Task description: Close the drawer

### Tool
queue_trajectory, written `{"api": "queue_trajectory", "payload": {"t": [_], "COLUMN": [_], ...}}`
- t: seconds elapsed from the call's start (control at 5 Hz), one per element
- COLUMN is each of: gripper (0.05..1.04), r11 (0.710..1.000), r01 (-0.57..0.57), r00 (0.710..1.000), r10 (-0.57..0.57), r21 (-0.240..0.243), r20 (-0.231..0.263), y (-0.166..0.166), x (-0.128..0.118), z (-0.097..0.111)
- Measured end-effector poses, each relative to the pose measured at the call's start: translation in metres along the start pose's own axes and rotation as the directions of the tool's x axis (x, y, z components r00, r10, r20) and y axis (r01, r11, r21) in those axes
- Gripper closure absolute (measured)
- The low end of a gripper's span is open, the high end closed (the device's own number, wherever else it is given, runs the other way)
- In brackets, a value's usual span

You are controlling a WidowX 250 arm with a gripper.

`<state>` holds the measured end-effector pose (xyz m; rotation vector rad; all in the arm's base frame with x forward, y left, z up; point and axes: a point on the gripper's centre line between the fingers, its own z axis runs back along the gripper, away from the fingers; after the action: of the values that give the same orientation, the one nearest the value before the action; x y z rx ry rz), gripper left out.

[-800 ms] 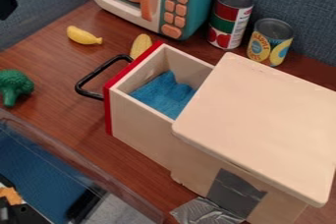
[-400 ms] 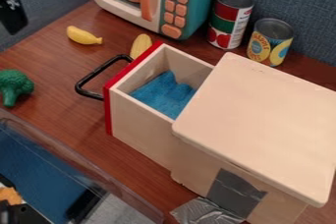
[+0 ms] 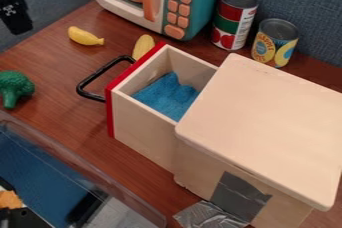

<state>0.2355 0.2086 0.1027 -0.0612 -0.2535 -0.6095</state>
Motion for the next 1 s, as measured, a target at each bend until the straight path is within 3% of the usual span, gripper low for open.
{"api": "queue_trajectory", "payload": {"t": [0.2,0.6,0.8,1.0], "gripper": [0.083,0.083,0.083,0.083], "r11": [0.979,0.875,0.827,0.784], "r01": [0.204,0.483,0.562,0.620], "r00": [0.978,0.872,0.820,0.770], "r10": [-0.203,-0.479,-0.556,-0.604], "r21": [0.011,0.021,0.007,0.018], "r20": [-0.050,-0.100,-0.133,-0.207], "y": [-0.003,-0.028,-0.035,-0.034], "x": [0.009,0.035,0.039,0.038], "z": [-0.014,-0.024,-0.034,-0.042]}}
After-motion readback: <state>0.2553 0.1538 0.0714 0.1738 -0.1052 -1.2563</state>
